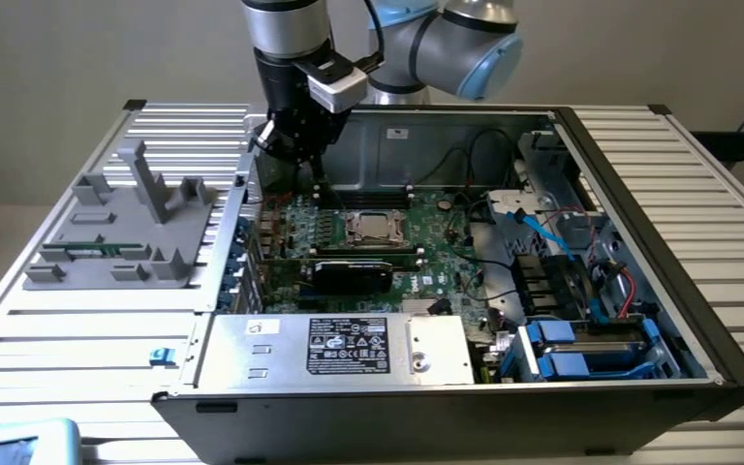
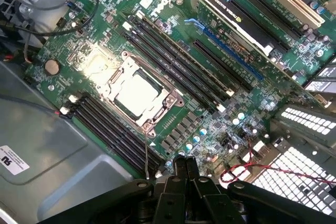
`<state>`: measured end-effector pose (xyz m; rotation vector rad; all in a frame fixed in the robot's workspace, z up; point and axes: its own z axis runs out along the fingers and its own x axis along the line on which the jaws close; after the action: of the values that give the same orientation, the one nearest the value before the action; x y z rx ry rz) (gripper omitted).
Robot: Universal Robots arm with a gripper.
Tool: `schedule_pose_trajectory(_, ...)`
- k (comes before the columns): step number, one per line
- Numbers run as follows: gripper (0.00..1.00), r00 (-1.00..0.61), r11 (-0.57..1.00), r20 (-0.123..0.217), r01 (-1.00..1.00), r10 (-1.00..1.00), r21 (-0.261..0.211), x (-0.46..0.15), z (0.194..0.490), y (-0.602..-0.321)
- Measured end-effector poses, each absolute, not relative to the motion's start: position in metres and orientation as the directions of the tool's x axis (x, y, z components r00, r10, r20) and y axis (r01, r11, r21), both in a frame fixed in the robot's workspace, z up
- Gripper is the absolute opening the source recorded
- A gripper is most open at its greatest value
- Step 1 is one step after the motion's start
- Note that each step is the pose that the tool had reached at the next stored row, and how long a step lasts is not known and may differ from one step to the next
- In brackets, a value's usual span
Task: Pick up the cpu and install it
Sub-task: 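Install the first cpu locking lever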
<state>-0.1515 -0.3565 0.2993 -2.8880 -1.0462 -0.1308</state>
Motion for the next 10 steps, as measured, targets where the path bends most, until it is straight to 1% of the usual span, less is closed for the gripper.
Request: schedule_pose_trajectory(10,0.12,0.823,-0.825,0.106,0.564,0.558,-0.039,-0.1515,0.2989,-0.3565)
